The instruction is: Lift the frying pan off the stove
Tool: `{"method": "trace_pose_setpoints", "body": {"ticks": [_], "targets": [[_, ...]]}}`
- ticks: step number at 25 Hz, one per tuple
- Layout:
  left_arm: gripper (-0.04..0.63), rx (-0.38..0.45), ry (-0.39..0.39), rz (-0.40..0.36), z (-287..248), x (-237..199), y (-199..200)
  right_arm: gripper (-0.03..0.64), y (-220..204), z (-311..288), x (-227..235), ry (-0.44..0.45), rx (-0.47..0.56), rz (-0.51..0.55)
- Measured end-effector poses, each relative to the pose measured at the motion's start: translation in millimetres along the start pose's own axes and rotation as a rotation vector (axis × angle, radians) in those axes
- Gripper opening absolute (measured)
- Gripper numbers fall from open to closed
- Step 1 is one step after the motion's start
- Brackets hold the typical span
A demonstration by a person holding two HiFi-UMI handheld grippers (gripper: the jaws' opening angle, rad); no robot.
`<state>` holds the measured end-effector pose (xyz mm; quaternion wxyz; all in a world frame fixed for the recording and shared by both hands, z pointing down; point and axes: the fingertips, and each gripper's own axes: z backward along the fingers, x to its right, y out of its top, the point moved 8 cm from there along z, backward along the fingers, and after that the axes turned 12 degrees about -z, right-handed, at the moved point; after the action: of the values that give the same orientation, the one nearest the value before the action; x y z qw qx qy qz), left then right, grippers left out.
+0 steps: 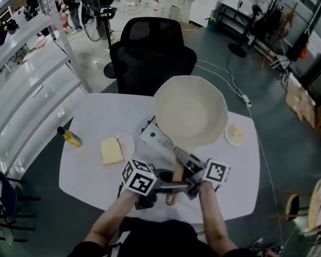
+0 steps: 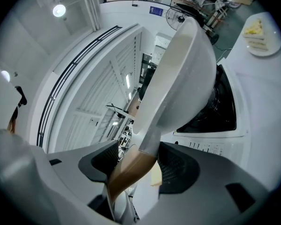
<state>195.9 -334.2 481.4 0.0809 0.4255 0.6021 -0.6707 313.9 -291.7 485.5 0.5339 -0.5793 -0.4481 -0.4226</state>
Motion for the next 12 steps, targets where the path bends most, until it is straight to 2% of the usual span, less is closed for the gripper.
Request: {"method": "trace_pose_setpoints", "body": {"ticks": [12], "targets": [[0.181,0.02,0.023,-0.028,15.2,32.7,-22.6,0.258,-38.9,2.2,-17.9,0.003,-0.018,0.0]]}}
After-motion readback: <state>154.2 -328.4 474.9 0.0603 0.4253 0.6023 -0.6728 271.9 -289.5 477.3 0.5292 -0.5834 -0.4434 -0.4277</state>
